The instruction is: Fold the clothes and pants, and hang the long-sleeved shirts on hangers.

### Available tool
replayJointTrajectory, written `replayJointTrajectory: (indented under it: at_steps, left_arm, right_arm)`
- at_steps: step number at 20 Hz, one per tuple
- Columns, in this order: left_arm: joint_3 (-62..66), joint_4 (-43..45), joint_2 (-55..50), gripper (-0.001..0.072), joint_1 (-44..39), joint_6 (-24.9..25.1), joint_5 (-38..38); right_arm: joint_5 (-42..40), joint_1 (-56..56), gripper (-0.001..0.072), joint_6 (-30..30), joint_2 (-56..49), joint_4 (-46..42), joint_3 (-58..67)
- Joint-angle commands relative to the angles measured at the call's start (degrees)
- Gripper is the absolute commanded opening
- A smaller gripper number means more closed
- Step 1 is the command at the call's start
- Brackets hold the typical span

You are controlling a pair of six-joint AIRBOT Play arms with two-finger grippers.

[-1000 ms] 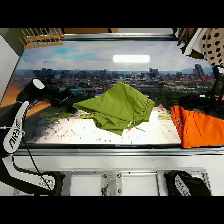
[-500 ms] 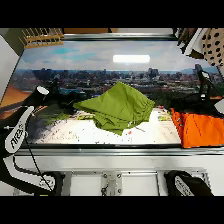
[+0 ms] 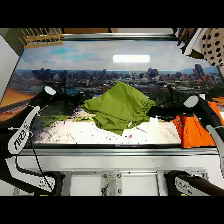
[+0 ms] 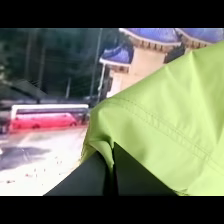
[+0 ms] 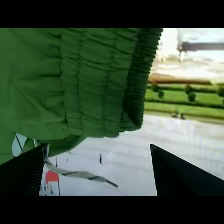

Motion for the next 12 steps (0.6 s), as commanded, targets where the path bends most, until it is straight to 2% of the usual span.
replayJointTrajectory:
  at_steps: [1, 5, 6, 7, 9, 10, 11, 12]
  left_arm:
    - [0.0, 0.0, 0.0, 0.0006, -0.2, 0.1, -0.4]
    - [0.0, 0.0, 0.0, 0.0006, -0.2, 0.1, -0.4]
    - [0.0, 0.0, 0.0, 0.0006, -0.2, 0.1, -0.4]
    - [0.0, 0.0, 0.0, 0.0006, -0.2, 0.1, -0.4]
    - [0.0, 0.0, 0.0, 0.0006, -0.2, 0.1, -0.4]
    - [0.0, 0.0, 0.1, 0.0006, -0.2, 0.1, -0.5]
    - [0.0, 0.1, 0.6, 0.0006, 0.0, 0.1, -0.5]
    - [0.0, 0.1, 1.8, 0.0006, 0.6, 0.1, -0.2]
  right_arm:
    - [-8.7, 4.5, 0.0703, -0.2, -5.2, 3.9, -0.2]
    - [-11.2, 5.8, 0.0697, -0.2, -5.8, 3.9, -0.1]
    - [-11.2, 5.8, 0.0578, -0.2, -5.8, 3.9, -0.1]
    - [-11.2, 5.8, 0.0404, -0.2, -5.8, 3.9, -0.1]
    - [-11.0, 5.8, 0.032, -0.2, -5.7, 3.9, -0.1]
    - [-10.7, 5.8, 0.0117, -0.5, -5.2, 3.8, 0.0]
    - [-10.6, 5.7, 0.0034, -1.4, -4.3, 3.8, 0.1]
    - [-10.3, 5.7, 0.0033, -2.2, -3.0, 3.2, 0.6]
